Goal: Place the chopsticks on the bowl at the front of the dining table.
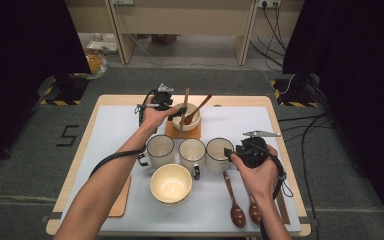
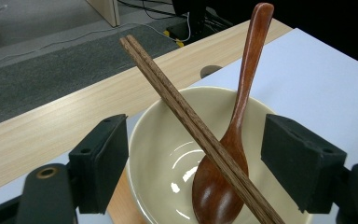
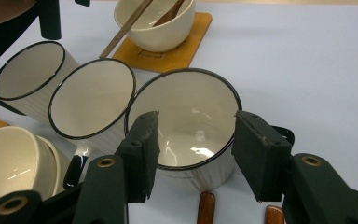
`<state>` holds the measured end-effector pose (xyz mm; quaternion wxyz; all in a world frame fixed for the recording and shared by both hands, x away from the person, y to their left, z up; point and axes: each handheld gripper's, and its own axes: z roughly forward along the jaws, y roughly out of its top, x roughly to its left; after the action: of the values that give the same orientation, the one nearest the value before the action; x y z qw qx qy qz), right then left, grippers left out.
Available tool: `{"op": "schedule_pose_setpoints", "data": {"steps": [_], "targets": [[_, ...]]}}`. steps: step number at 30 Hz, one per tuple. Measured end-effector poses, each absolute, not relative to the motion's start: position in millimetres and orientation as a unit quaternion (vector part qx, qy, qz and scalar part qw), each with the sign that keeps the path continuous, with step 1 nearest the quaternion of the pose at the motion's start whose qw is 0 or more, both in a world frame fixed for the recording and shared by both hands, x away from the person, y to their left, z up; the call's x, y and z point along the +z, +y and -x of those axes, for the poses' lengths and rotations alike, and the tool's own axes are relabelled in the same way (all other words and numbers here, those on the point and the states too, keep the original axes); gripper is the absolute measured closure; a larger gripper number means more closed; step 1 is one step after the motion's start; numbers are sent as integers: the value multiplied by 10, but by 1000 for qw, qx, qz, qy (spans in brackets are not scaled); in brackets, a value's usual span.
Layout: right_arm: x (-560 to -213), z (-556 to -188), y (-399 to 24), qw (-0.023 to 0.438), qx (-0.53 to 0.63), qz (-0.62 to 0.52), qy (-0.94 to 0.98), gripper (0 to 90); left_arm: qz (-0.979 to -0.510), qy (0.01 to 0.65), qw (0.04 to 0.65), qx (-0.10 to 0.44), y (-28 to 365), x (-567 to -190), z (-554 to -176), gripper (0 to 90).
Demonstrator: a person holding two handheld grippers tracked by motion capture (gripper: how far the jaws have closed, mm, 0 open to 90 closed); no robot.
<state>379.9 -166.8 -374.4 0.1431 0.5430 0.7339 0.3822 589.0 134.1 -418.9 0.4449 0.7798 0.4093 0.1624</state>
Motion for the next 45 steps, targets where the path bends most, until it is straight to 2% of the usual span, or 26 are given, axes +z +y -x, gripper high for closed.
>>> {"op": "schedule_pose_setpoints", "data": {"steps": [45], "targets": [[-3726,-3793,-1728,144,385,-547,729,503,-773,402,462,166,1751,-3963,-5329,231]]}}
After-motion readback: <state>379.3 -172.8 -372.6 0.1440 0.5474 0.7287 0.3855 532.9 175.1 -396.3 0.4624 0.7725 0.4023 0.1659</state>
